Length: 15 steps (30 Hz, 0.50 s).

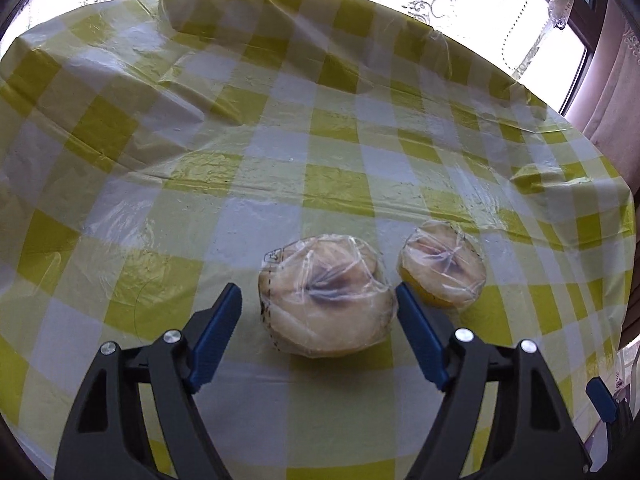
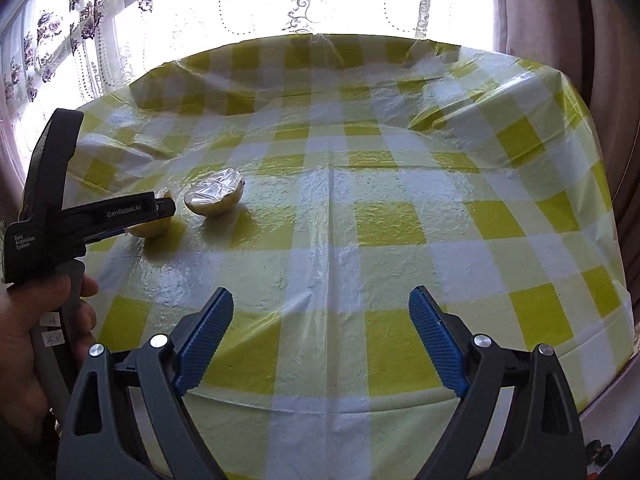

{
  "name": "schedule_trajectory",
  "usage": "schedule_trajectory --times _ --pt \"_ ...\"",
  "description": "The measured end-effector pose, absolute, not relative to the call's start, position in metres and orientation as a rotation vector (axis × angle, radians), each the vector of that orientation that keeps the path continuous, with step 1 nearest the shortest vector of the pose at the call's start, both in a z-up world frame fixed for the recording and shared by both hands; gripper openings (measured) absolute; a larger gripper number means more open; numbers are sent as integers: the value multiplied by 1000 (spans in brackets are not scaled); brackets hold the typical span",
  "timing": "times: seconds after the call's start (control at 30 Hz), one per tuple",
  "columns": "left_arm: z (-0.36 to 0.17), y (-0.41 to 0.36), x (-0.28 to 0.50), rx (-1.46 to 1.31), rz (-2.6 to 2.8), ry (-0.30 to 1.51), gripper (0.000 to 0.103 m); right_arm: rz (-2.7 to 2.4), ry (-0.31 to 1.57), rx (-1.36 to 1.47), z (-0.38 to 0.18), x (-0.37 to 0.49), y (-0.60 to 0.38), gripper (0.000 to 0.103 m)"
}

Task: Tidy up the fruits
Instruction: 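Grasp a plastic-wrapped halved pear with the left tool while the right grasps another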

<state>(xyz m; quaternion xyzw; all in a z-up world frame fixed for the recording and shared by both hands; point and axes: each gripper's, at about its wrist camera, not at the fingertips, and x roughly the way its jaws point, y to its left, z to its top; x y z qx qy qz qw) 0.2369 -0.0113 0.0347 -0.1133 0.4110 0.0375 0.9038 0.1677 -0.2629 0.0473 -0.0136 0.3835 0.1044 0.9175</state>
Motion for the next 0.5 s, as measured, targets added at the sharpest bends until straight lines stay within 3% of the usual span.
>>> schedule_trajectory --times 0.1,0.5 --pt "31 -14 242 -221 66 860 65 213 806 -36 44 173 -259 87" --pt "31 7 225 -288 109 824 64 231 845 -54 37 193 -235 87"
